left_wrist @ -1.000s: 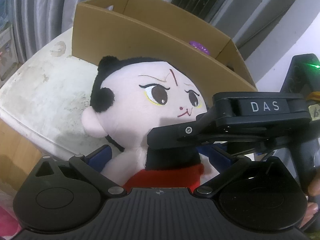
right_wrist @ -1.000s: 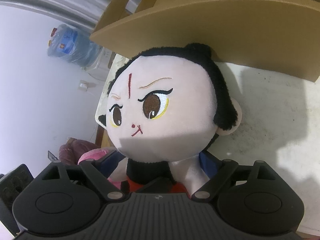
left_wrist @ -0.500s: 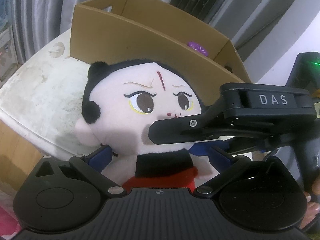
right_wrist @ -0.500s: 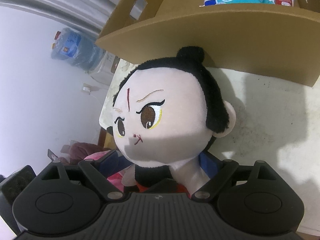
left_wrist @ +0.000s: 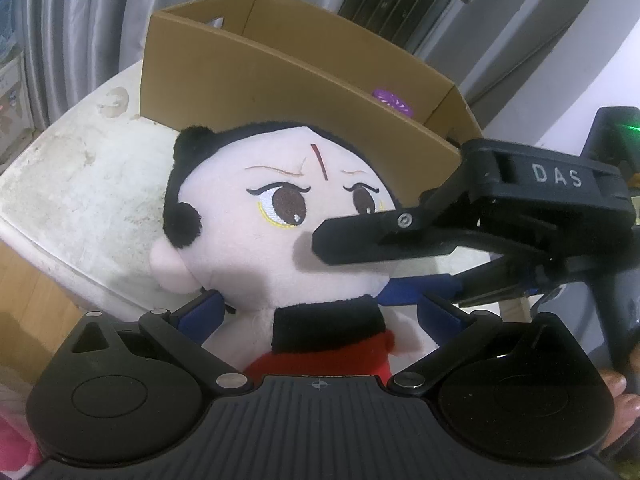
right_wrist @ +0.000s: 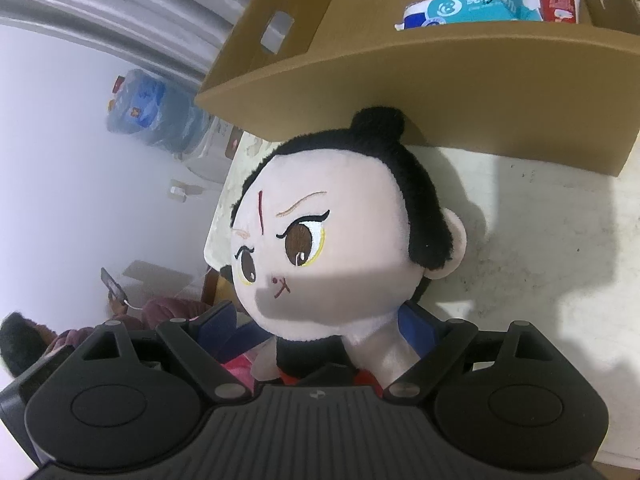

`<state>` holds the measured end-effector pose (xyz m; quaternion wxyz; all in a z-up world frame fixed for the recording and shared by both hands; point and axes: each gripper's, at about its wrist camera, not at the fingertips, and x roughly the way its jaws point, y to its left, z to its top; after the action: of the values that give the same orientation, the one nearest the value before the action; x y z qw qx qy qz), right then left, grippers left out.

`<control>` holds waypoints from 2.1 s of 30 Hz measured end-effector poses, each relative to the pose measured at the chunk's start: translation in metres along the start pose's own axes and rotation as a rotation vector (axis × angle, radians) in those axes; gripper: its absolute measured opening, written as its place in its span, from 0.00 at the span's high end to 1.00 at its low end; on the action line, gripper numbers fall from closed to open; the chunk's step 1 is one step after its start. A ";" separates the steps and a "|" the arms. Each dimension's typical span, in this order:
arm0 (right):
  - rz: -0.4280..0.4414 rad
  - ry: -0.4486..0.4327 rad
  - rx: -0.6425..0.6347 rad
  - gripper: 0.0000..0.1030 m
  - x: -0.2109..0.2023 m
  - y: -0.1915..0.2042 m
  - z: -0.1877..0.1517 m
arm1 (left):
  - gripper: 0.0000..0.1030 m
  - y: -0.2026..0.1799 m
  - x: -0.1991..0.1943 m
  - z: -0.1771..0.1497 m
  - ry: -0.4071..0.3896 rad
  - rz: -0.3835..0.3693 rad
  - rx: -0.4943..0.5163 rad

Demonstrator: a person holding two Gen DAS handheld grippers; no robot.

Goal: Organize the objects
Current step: 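Lift the plush doll off the cabinet with the right gripper, then carry the plush doll with the right gripper over the box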

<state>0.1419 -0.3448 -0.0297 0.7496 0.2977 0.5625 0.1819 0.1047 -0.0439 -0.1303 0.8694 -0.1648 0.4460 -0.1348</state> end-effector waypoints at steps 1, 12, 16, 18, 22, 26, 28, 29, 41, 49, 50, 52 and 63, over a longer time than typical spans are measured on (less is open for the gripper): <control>0.006 -0.003 0.005 0.12 -0.001 -0.002 0.001 | 0.00 0.001 -0.001 0.000 -0.007 -0.002 -0.006; 0.020 -0.065 0.036 0.10 -0.012 -0.015 0.014 | 0.00 0.023 -0.009 0.000 -0.028 -0.031 -0.113; 0.010 -0.104 0.029 0.06 -0.019 -0.017 0.019 | 0.00 0.038 -0.004 0.005 -0.012 -0.051 -0.163; 0.004 -0.105 0.031 0.06 -0.016 -0.020 0.022 | 0.00 0.044 -0.001 0.007 -0.005 -0.052 -0.178; 0.000 -0.094 0.035 0.05 -0.005 -0.019 0.026 | 0.00 0.052 0.002 0.006 0.013 -0.071 -0.202; -0.004 -0.082 0.033 0.03 0.007 -0.018 0.028 | 0.00 0.054 0.006 0.008 0.028 -0.091 -0.225; -0.004 -0.078 0.033 0.01 0.010 -0.017 0.029 | 0.00 0.054 0.009 0.011 0.030 -0.095 -0.224; -0.006 -0.076 0.030 0.01 0.010 -0.016 0.029 | 0.00 0.053 0.009 0.012 0.030 -0.099 -0.222; -0.004 -0.034 0.044 0.00 0.012 -0.017 0.024 | 0.00 0.044 0.007 0.022 0.012 -0.068 -0.177; 0.008 -0.024 0.056 0.00 0.017 -0.023 0.023 | 0.00 0.045 0.010 0.022 0.003 -0.065 -0.163; 0.009 -0.024 0.057 0.00 0.017 -0.023 0.023 | 0.00 0.045 0.009 0.021 0.002 -0.065 -0.163; 0.011 -0.025 0.058 0.00 0.018 -0.023 0.023 | 0.00 0.046 0.009 0.021 0.004 -0.066 -0.166; 0.026 -0.029 0.077 0.01 0.017 -0.028 0.024 | 0.00 0.055 0.005 0.016 0.025 -0.086 -0.226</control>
<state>0.1677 -0.3614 -0.0560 0.7433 0.3363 0.5541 0.1657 0.1250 0.0067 -0.1472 0.8331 -0.2792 0.4615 -0.1227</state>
